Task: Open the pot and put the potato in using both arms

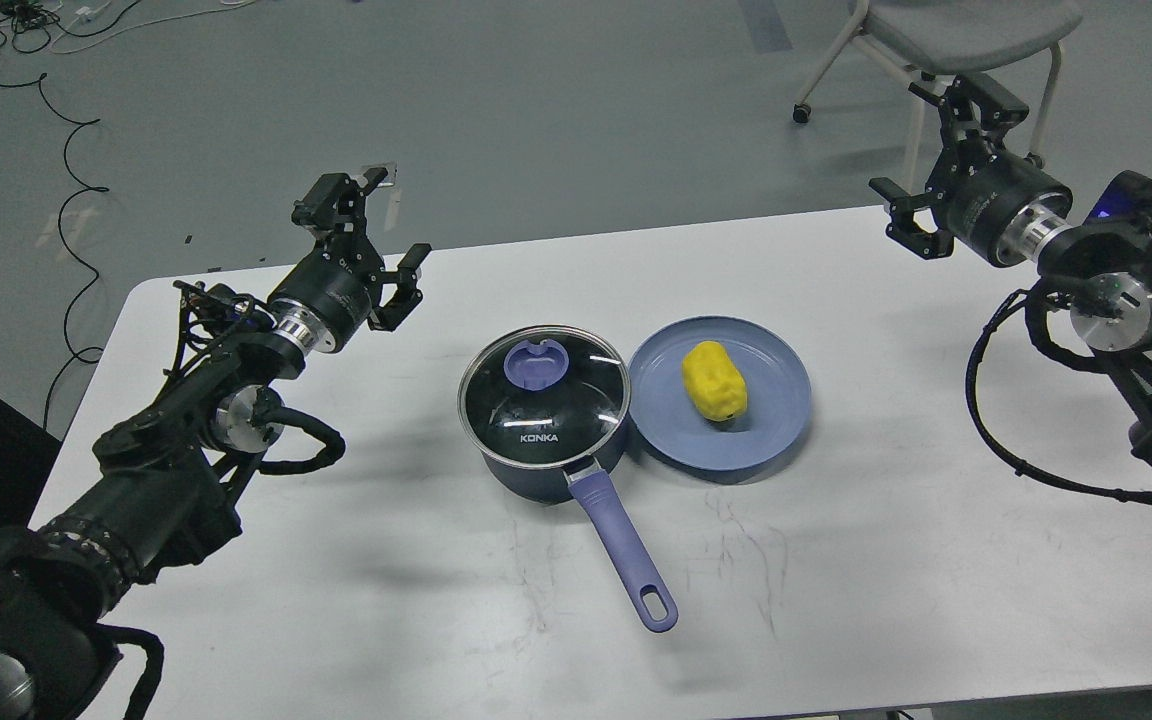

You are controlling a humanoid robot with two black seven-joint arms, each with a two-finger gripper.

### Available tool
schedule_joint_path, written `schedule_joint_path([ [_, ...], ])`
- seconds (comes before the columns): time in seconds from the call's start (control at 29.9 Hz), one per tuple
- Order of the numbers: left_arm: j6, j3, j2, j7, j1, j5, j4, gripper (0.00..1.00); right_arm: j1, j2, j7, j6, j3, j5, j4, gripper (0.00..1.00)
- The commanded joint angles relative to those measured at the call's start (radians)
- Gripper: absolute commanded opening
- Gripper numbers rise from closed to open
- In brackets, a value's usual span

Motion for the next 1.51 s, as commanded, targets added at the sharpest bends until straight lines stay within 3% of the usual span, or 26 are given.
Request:
schedule_joint_path([
  [0.0, 0.012, -0.008, -0.026, -0.004, 0.001, -0.002, 0.004, 0.98, -0.013, 0.006, 0.005, -0.009, -0.002, 0.0, 0.004, 1.0],
  [0.23, 0.046, -0.007, -0.034, -0.005, 0.001, -0.012, 0.01, 0.98, -0.024, 0.027, 0.003, -0.055, -0.026, 0.0, 0.036, 1.0],
  [1.47, 0.034, -0.01, -0.004, -0.008, 0.033, -0.013, 0.007, 0.98, -0.076, 0.089, -0.007, -0.044, -0.135, -0.003, 0.191, 1.0],
])
